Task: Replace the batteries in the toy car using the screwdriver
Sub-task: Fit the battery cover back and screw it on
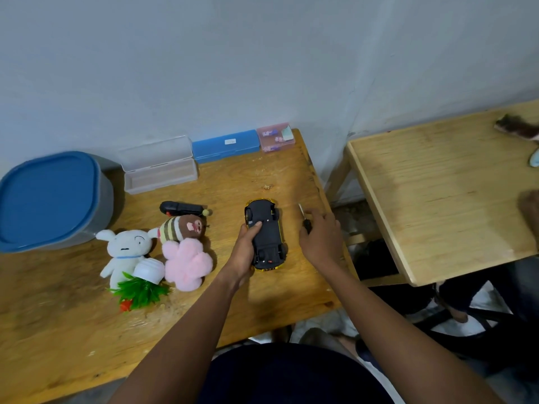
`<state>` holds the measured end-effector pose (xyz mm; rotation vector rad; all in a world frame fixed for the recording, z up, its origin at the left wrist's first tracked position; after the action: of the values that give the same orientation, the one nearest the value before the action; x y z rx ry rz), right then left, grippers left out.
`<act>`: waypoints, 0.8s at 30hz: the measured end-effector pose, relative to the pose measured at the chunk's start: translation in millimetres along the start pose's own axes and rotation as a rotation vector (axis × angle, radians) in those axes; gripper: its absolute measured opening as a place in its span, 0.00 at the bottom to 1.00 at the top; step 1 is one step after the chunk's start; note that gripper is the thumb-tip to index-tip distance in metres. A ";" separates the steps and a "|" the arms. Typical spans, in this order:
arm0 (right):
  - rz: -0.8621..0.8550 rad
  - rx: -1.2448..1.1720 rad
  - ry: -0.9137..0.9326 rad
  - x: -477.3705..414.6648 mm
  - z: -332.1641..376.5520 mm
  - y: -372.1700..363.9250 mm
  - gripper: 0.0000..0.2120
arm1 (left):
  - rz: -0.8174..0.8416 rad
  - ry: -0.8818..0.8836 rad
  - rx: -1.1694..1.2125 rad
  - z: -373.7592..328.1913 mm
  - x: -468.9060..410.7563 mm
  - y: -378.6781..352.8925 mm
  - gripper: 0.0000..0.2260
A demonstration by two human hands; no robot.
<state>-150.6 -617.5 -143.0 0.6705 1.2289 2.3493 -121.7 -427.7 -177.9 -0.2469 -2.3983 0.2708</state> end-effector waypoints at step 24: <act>0.060 -0.292 0.512 43.9 132.1 53.1 0.09 | -0.181 -0.282 0.003 -74.1 24.8 37.1 0.24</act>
<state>-115.8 -536.5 -22.9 0.0044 1.0204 2.7762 -86.6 -376.5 -117.7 0.0126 -2.6774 0.2377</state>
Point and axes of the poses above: each hand's wrist, its own x-axis away from the middle knuckle, its own y-axis out of the back of the hand, z = x × y, the point moved 8 cm from there along -x, towards the middle knuckle, and after that the axes turned 3 degrees about -y, right-handed, at the moved point
